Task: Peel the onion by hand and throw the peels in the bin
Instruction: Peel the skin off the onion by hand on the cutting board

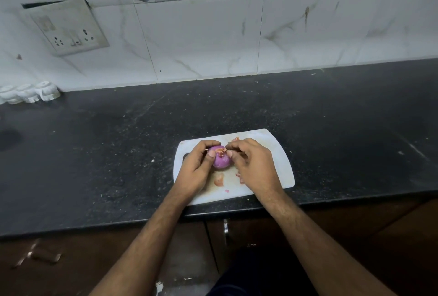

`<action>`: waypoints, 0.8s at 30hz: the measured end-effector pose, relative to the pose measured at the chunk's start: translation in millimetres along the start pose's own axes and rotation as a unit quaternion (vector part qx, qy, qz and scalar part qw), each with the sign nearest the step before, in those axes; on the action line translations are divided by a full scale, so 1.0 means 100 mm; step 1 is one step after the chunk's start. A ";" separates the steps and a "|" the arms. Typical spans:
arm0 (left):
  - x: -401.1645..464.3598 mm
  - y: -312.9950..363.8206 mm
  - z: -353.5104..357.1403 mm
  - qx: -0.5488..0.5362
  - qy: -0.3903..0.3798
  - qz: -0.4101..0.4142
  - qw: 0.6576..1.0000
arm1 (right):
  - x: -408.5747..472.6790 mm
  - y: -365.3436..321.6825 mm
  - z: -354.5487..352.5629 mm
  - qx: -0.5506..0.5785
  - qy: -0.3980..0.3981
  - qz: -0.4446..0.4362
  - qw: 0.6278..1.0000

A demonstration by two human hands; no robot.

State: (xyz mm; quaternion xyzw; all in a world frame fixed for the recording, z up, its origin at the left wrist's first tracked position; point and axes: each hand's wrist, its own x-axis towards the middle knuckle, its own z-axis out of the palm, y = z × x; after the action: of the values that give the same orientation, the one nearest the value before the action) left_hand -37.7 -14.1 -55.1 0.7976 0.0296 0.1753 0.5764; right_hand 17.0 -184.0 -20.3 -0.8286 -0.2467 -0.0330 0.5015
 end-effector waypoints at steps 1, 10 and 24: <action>-0.01 0.00 0.00 -0.002 -0.002 0.001 1.000 | 0.00 0.01 -0.01 0.004 0.002 0.000 1.000; -0.03 0.03 0.00 0.019 -0.015 0.049 0.999 | -0.04 0.06 -0.07 -0.116 0.003 -0.082 0.990; -0.03 0.05 0.00 0.021 -0.013 0.069 0.997 | -0.03 0.02 -0.14 -0.201 -0.024 -0.114 0.973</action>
State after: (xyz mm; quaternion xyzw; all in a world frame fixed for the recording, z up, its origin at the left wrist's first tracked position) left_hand -41.3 -16.7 -51.7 0.8121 -0.0292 0.2035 0.5460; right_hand 18.3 -197.2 -16.1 -0.8794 -0.3400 -0.1187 0.3114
